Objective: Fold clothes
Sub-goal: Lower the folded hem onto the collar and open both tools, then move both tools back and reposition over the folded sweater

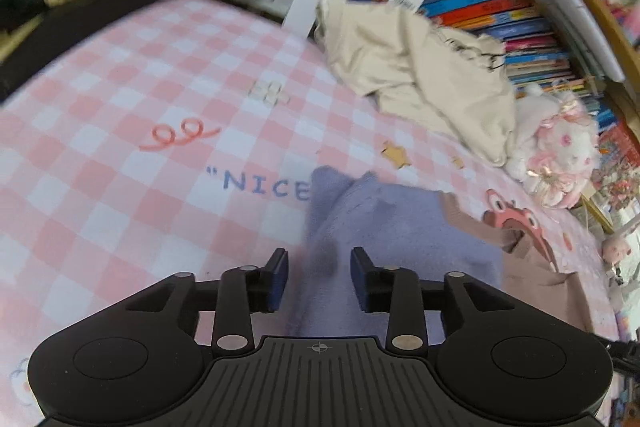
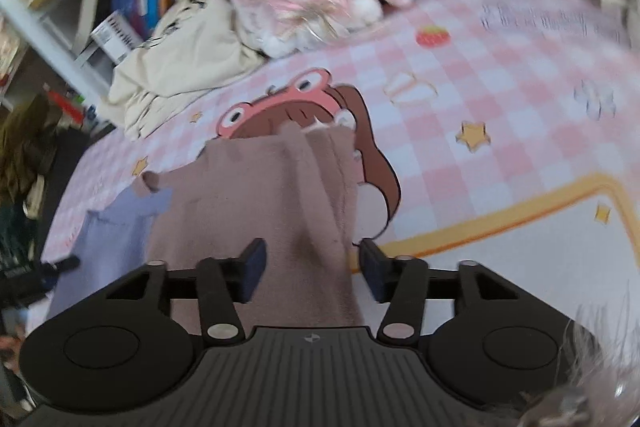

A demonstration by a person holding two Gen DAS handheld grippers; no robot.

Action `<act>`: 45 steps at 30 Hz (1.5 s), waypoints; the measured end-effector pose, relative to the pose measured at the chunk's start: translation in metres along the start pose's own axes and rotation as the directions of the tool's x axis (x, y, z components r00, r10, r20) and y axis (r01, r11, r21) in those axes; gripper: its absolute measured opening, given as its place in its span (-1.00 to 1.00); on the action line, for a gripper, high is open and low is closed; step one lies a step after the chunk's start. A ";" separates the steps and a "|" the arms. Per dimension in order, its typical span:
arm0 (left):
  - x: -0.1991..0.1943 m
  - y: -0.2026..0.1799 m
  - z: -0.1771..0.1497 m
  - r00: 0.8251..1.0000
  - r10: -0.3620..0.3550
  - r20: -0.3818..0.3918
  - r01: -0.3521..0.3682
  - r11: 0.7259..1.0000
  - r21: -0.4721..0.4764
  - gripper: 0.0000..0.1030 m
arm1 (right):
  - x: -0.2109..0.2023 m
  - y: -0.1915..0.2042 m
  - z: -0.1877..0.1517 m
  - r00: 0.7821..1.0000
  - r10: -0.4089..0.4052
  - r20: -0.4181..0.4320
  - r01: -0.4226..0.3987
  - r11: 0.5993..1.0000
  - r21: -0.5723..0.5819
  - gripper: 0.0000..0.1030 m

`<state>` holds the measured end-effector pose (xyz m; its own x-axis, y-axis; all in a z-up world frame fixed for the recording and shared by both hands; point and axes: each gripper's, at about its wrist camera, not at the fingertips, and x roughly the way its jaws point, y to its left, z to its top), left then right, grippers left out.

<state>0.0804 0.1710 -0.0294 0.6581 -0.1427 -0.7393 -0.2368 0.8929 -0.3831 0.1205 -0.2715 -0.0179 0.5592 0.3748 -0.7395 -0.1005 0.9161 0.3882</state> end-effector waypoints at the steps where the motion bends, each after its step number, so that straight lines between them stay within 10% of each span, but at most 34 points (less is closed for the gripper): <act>1: -0.009 -0.005 -0.004 1.000 -0.006 0.027 0.006 1.000 0.000 -0.16 | -0.004 0.003 0.000 1.000 -0.012 0.009 0.013 1.000 -0.025 0.24; 12: -0.063 -0.072 -0.068 0.988 -0.004 0.156 0.002 1.000 0.011 0.55 | -0.040 0.006 -0.020 0.999 -0.036 0.007 0.036 0.969 -0.243 0.63; 31: -0.095 -0.136 -0.172 0.984 0.122 0.131 -0.099 0.980 -0.171 0.68 | -0.065 -0.012 -0.057 0.994 0.071 -0.086 -0.101 0.897 -0.430 0.75; 45: -0.096 -0.133 -0.180 0.980 0.162 0.112 -0.144 0.978 -0.152 0.74 | -0.068 -0.004 -0.076 0.991 0.066 -0.113 -0.112 0.872 -0.476 0.75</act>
